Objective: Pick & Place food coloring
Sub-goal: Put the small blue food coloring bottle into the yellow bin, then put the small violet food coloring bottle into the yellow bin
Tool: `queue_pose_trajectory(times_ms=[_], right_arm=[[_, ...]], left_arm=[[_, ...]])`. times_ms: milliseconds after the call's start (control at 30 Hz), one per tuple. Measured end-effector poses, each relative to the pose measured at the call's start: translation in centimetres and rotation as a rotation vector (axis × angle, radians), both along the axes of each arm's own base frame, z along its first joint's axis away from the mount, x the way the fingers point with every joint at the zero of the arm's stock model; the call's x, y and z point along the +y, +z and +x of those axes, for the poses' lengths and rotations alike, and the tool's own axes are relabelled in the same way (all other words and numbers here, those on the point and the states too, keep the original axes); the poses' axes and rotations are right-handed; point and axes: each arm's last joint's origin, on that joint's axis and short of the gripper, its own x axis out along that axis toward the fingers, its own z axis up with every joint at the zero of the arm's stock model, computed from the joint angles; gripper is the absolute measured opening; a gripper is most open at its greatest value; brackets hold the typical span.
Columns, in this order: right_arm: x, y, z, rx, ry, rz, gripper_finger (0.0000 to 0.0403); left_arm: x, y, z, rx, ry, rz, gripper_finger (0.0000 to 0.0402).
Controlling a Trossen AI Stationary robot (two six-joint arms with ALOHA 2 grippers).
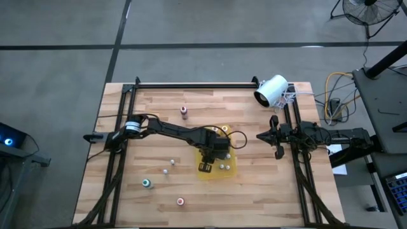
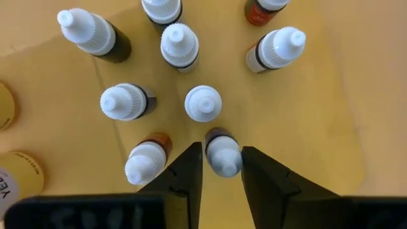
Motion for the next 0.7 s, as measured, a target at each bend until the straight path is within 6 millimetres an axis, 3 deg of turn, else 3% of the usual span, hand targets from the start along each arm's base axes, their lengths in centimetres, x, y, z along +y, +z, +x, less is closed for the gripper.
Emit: queue_pose_trajectory(times_ms=[700], right_arm=[[0.0, 0.0, 0.0, 0.0, 0.0, 0.0, 0.0013]], left_arm=[[0.5, 1.2, -1.0, 0.044, 0.008, 0.026, 0.0083]])
